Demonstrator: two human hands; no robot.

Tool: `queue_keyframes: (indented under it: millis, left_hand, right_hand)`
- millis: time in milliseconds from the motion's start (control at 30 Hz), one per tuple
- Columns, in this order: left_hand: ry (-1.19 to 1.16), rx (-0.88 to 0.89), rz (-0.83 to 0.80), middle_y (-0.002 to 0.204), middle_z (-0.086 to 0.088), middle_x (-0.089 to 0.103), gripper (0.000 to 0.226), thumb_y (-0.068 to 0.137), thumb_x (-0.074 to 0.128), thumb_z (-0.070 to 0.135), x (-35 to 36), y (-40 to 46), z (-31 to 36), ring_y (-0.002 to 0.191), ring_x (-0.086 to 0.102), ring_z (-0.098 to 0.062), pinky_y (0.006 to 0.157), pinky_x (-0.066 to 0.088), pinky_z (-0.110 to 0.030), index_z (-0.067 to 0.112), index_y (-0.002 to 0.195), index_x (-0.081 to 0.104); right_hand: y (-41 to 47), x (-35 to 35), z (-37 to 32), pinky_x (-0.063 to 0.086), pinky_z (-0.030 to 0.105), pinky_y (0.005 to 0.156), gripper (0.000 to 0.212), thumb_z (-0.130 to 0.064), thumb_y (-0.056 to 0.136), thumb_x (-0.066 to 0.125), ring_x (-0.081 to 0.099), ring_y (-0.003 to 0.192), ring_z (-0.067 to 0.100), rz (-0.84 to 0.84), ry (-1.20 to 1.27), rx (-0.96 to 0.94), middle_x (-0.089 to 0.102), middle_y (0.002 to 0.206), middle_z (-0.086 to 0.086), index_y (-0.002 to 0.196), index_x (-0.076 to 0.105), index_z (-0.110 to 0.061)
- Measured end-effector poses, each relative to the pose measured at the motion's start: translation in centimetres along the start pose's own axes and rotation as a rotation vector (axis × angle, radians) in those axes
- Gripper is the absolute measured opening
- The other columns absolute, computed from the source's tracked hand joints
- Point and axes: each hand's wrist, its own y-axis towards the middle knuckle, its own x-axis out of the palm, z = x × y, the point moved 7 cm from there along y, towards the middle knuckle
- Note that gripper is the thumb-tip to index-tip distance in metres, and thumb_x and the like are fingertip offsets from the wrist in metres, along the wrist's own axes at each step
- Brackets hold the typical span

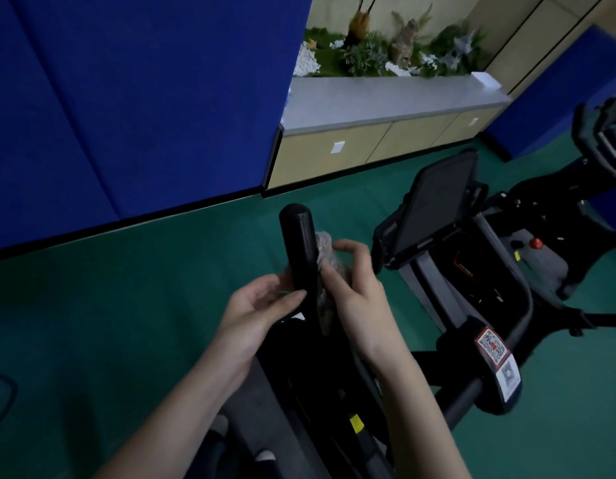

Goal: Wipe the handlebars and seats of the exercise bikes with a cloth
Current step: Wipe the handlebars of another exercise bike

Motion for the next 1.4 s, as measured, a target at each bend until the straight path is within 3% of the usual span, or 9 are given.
queue_keyframes:
  millis: [100, 300, 467, 667, 867, 1033, 1200, 1333, 1400]
  left_hand:
    - [0.092, 0.079, -0.016, 0.092, 0.008, 0.073, 0.042, 0.065, 0.072, 0.032, -0.2, 0.3, 1.6, 0.085, 0.066, -0.002, 0.072, 0.048, -0.013, 0.019, 0.104, 0.065]
    - [0.214, 0.198, -0.068, 0.088, 0.018, 0.072, 0.026, 0.072, 0.07, 0.025, 1.1, 1.2, 3.9, 0.088, 0.065, 0.005, 0.074, 0.046, -0.007, 0.025, 0.098, 0.064]
    - [0.215, 0.217, -0.038, 0.092, 0.01, 0.071, 0.023, 0.08, 0.07, 0.014, 1.1, 1.1, 3.6, 0.089, 0.066, 0.002, 0.074, 0.046, -0.008, 0.015, 0.102, 0.064]
    - [0.192, 0.234, 0.007, 0.091, 0.01, 0.07, 0.018, 0.083, 0.069, 0.012, 1.2, 0.7, 3.5, 0.087, 0.066, 0.002, 0.074, 0.047, -0.009, 0.017, 0.1, 0.064]
    - [0.181, 0.232, 0.034, 0.093, 0.009, 0.068, 0.017, 0.085, 0.067, 0.013, 1.3, 0.5, 3.4, 0.084, 0.064, 0.006, 0.074, 0.048, -0.01, 0.017, 0.101, 0.063]
    - [0.183, 0.229, 0.056, 0.094, 0.007, 0.069, 0.022, 0.085, 0.067, 0.014, 1.2, 0.3, 3.5, 0.083, 0.065, 0.005, 0.074, 0.05, -0.012, 0.013, 0.107, 0.062]
    - [0.259, 0.251, 0.062, 0.089, 0.013, 0.067, 0.015, 0.086, 0.068, 0.018, 1.3, 0.2, 3.8, 0.077, 0.063, 0.01, 0.067, 0.046, -0.008, 0.023, 0.1, 0.063]
    - [0.28, 0.264, 0.047, 0.087, 0.015, 0.069, 0.015, 0.087, 0.067, 0.02, 1.3, 0.1, 3.9, 0.079, 0.064, 0.009, 0.066, 0.045, -0.008, 0.023, 0.101, 0.063]
    - [0.278, 0.271, 0.033, 0.082, 0.019, 0.071, 0.014, 0.087, 0.067, 0.019, 1.2, 0.2, 3.9, 0.08, 0.065, 0.008, 0.066, 0.046, -0.008, 0.024, 0.099, 0.063]
  right_hand:
    - [-2.0, -0.4, -0.9, 0.044, 0.021, 0.051, 0.011, -0.028, 0.092, 0.059, 0.058, 0.056, 0.011, 0.203, -0.136, -0.134, 0.064, 0.066, 0.003, 0.102, 0.052, -0.028]
    - [-6.1, -0.1, -1.1, 0.041, 0.023, 0.068, 0.011, -0.012, 0.084, 0.071, 0.055, 0.078, 0.018, 0.482, -0.401, -0.292, 0.06, 0.081, -0.002, 0.092, 0.063, -0.014]
    - [-7.2, 0.3, -1.0, 0.038, 0.02, 0.074, 0.02, -0.009, 0.081, 0.072, 0.053, 0.083, 0.02, 0.597, -0.448, -0.276, 0.063, 0.087, 0.002, 0.1, 0.067, -0.009]
    - [-7.7, 1.3, -0.9, 0.04, 0.033, 0.075, 0.017, -0.009, 0.083, 0.068, 0.044, 0.084, 0.021, 0.487, -0.604, -0.308, 0.058, 0.09, 0.005, 0.099, 0.062, -0.009]
    - [-8.6, 0.8, -0.2, 0.041, 0.037, 0.073, 0.015, -0.004, 0.08, 0.066, 0.046, 0.084, 0.025, 0.54, -0.612, -0.318, 0.056, 0.089, 0.007, 0.092, 0.059, -0.007]
    - [-8.0, 1.1, -0.5, 0.04, 0.03, 0.076, 0.014, -0.006, 0.084, 0.067, 0.05, 0.088, 0.025, 0.482, -0.56, -0.366, 0.061, 0.094, 0.008, 0.097, 0.062, -0.006]
    - [-6.9, -1.2, 0.8, 0.047, 0.034, 0.067, 0.014, -0.022, 0.091, 0.06, 0.061, 0.075, 0.024, 0.405, -0.377, -0.179, 0.066, 0.082, 0.004, 0.104, 0.059, -0.016]
    - [-2.4, -0.1, 1.1, 0.052, 0.034, 0.077, 0.022, -0.034, 0.094, 0.05, 0.066, 0.086, 0.021, 0.186, -0.204, 0.015, 0.069, 0.086, -0.004, 0.114, 0.056, -0.027]
    - [-1.2, 0.2, 1.6, 0.055, 0.043, 0.085, 0.019, -0.034, 0.094, 0.05, 0.069, 0.088, 0.024, 0.092, -0.033, 0.072, 0.073, 0.09, 0.001, 0.109, 0.058, -0.027]
